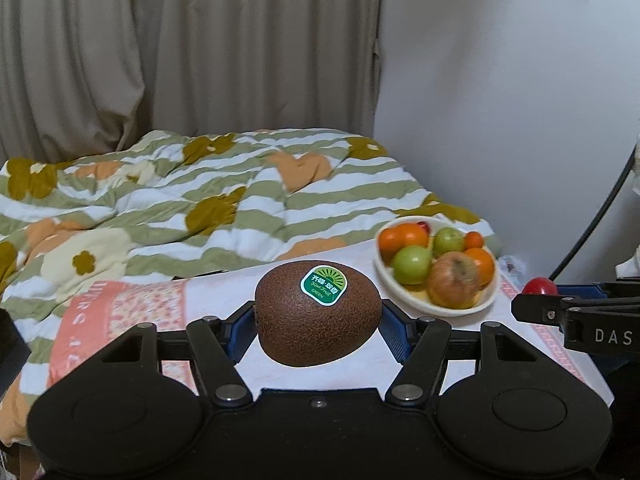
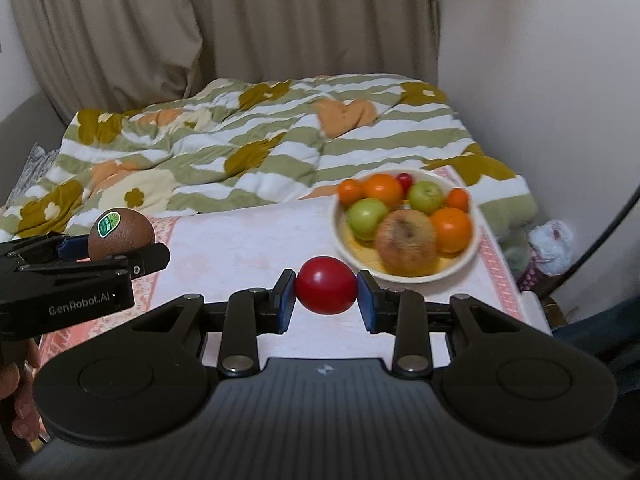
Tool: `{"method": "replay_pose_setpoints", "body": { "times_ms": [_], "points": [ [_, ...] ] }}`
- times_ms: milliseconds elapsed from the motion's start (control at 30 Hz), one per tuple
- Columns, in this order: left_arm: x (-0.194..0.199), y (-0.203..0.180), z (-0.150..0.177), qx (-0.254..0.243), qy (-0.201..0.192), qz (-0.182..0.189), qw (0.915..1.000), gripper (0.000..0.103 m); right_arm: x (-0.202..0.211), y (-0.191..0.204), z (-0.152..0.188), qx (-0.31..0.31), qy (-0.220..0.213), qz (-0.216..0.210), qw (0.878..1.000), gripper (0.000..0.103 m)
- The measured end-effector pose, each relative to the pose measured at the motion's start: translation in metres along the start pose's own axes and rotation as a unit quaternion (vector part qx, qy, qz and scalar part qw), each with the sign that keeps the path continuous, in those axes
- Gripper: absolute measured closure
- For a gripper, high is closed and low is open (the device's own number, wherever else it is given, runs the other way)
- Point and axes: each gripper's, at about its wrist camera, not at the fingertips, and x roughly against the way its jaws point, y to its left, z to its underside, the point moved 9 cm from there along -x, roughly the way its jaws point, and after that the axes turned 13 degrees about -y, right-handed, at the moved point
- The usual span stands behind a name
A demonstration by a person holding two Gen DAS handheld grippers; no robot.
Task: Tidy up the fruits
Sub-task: 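Carry the kiwi and cherry tomato into the cream bowl and open both tools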
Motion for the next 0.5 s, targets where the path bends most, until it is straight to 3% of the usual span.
{"method": "replay_pose_setpoints", "body": {
  "times_ms": [233, 500],
  "points": [
    [-0.022, -0.047, -0.009, 0.015, 0.002, -0.018, 0.9997, 0.034, -0.002, -0.053, -0.013, 0.010, 0.000, -0.021, 1.000, 0.055],
    [-0.066, -0.092, -0.017, 0.029, 0.009, -0.048, 0.9984, 0.034, -0.034, -0.113, -0.028, 0.034, 0.009, -0.058, 0.998, 0.055]
  ]
}}
